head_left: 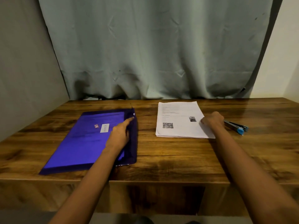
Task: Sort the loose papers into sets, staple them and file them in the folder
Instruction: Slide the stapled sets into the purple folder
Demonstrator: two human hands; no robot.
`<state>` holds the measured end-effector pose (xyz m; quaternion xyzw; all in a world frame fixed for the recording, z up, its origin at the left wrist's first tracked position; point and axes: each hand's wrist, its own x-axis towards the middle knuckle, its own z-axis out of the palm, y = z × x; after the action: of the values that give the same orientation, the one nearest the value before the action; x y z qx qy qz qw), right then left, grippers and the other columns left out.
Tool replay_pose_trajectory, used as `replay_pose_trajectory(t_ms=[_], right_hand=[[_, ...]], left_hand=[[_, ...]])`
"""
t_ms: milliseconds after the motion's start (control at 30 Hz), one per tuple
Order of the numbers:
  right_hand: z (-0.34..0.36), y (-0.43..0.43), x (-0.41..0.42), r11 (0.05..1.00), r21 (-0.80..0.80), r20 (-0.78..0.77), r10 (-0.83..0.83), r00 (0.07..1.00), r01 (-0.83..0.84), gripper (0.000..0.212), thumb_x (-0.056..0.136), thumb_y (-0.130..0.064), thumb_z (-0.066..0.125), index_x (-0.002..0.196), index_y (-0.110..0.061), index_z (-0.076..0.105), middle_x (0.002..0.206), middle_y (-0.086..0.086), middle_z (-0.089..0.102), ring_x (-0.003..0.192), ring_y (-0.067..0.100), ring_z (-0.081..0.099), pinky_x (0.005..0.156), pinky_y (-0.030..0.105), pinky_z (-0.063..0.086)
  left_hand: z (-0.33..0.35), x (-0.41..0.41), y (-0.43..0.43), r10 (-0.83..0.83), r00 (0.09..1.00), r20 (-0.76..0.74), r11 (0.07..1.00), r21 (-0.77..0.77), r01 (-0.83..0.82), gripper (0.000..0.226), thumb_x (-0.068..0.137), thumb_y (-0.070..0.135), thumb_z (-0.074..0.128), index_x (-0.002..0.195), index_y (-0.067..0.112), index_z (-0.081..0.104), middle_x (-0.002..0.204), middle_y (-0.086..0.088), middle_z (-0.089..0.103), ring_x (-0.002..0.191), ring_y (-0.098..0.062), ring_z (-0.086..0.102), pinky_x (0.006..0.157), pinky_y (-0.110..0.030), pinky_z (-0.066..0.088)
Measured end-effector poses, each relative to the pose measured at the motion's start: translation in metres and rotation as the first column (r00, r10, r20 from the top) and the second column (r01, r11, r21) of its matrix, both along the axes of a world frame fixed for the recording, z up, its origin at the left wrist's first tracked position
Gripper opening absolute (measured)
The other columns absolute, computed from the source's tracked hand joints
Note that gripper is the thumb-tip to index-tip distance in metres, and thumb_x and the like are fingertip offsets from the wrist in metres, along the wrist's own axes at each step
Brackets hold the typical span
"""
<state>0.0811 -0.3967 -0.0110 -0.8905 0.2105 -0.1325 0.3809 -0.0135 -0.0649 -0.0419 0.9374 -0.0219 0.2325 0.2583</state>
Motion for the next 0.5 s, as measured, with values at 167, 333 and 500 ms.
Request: replay_pose_trajectory(t_ms=[167, 333, 500], right_hand=[[0.002, 0.005, 0.000, 0.994, -0.072, -0.091, 0.073, 0.993, -0.080, 0.038, 0.079, -0.030, 0.076, 0.097, -0.005, 0.054, 0.099, 0.013, 0.054, 0.096, 0.029, 0.055, 0.080, 0.037, 0.048], [-0.004, 0.011, 0.001, 0.994, -0.110, -0.080, 0.005, 0.997, -0.014, 0.042, 0.075, -0.028, 0.079, 0.104, -0.004, 0.060, 0.108, 0.015, 0.061, 0.102, 0.032, 0.057, 0.087, 0.044, 0.051], [-0.006, 0.014, -0.001, 0.995, -0.095, -0.007, -0.027, 1.000, 0.026, 0.026, 0.078, -0.020, 0.077, 0.094, -0.006, 0.061, 0.100, 0.013, 0.062, 0.097, 0.029, 0.059, 0.081, 0.039, 0.052]], left_hand=[[-0.004, 0.007, 0.000, -0.120, 0.982, -0.146, 0.990, 0.055, 0.129, 0.040, 0.099, 0.036, 0.038, 0.138, 0.045, 0.041, 0.140, -0.004, 0.052, 0.130, -0.032, 0.043, 0.110, -0.049, 0.027], [-0.004, 0.002, -0.007, -0.035, 0.933, -0.357, 0.980, 0.171, 0.102, 0.047, 0.091, 0.069, 0.028, 0.135, 0.057, 0.037, 0.157, 0.002, 0.025, 0.145, -0.039, 0.004, 0.114, -0.056, -0.004], [-0.004, 0.001, -0.007, -0.036, 0.933, -0.358, 0.976, 0.188, 0.110, 0.056, 0.085, 0.076, 0.027, 0.136, 0.056, 0.036, 0.158, 0.002, 0.023, 0.145, -0.039, 0.003, 0.114, -0.056, -0.005]])
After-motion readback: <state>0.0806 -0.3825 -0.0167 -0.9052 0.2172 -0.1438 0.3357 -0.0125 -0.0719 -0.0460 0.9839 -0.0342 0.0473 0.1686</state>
